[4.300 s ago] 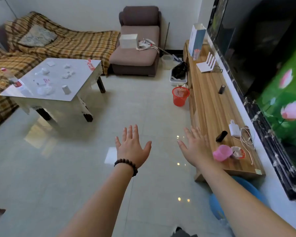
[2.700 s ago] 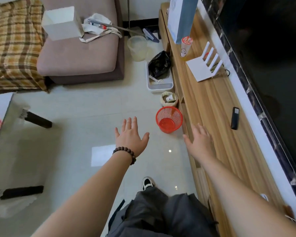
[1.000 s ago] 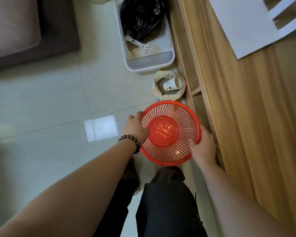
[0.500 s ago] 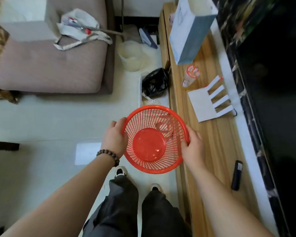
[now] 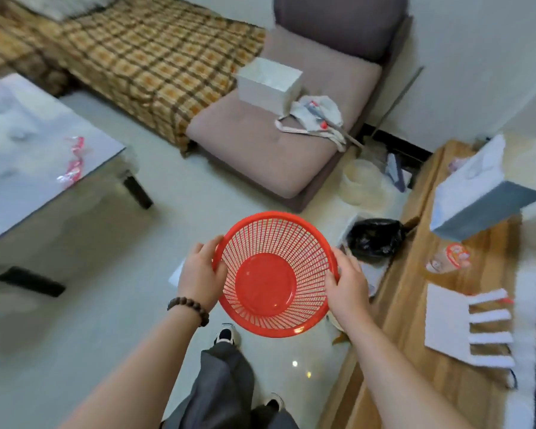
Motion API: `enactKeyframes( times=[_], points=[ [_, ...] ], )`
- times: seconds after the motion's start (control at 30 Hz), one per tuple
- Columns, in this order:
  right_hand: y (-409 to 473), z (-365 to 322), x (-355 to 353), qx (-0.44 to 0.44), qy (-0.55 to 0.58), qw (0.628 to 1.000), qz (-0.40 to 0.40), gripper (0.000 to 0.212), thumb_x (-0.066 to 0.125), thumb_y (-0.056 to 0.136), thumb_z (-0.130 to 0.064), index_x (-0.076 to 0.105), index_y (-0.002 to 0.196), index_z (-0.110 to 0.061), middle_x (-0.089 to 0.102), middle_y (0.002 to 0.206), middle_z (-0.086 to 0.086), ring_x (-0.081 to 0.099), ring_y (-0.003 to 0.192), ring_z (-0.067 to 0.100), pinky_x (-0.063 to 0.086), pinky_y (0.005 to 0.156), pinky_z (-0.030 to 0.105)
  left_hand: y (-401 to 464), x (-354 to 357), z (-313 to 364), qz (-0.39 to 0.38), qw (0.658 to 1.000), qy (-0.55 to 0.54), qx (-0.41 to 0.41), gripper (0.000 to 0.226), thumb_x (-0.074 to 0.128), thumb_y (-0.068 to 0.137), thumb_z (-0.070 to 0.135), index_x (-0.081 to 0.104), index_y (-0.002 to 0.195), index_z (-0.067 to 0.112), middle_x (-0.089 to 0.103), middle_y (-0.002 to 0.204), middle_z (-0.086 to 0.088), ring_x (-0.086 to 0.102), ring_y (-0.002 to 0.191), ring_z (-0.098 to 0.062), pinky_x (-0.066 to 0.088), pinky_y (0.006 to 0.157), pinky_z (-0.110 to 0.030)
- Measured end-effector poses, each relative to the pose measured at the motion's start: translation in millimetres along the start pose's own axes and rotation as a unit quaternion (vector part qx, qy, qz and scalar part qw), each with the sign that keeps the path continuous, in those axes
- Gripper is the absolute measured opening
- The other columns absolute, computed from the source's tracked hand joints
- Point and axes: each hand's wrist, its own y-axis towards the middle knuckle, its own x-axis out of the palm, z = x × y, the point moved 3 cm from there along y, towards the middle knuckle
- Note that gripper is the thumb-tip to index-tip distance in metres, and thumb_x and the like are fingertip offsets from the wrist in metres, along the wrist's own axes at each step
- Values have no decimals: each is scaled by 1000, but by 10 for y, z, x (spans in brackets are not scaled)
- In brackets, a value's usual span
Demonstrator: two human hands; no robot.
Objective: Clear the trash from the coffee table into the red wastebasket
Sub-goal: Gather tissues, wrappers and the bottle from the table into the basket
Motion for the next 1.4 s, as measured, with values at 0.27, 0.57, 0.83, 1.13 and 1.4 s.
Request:
enactKeyframes(
  times=[0.27,0.57,0.83,1.13,1.4],
  points=[
    [-73,-1346,1279,-158,1,972,-172,44,47,92,-12,47,135,-20,53,123,0,49,100,4,35,89,15,-674,-1300,-1117,172,973,-5,-154,39,59,88,16,57,126,19,51,94,4,53,75,-7,39,69,-24],
    [-669,-3003,2770,-295,3,907,-302,50,50,85,-2,51,132,-19,56,119,4,53,108,13,31,91,14,-1232,-2697,-2285,303,909,7,-285,43,57,85,4,58,126,17,54,95,-2,51,77,-12,40,77,-23],
    [-1303,-4479,4110,-342,26,864,-369,52,50,83,1,51,131,-18,50,109,-3,53,95,13,28,77,5,-1312,-3956,-3446,390,854,-1,-344,47,55,78,-3,60,122,14,59,99,-12,46,78,-12,34,77,-18],
    [-1812,-5756,5171,-402,-1,826,-396,53,51,82,-2,51,132,-20,55,120,3,57,103,21,37,83,21,-1309,-5070,-4373,450,798,2,-399,39,57,82,3,60,119,16,55,101,-8,56,80,-21,51,82,-37],
    [-1902,-6321,6105,-405,-7,796,-450,50,50,85,-6,50,131,-25,55,114,1,57,99,19,36,82,22,-1146,-5528,-5163,431,795,-20,-426,36,55,88,13,56,122,23,58,106,-3,62,89,-21,55,79,-40]
  ],
)
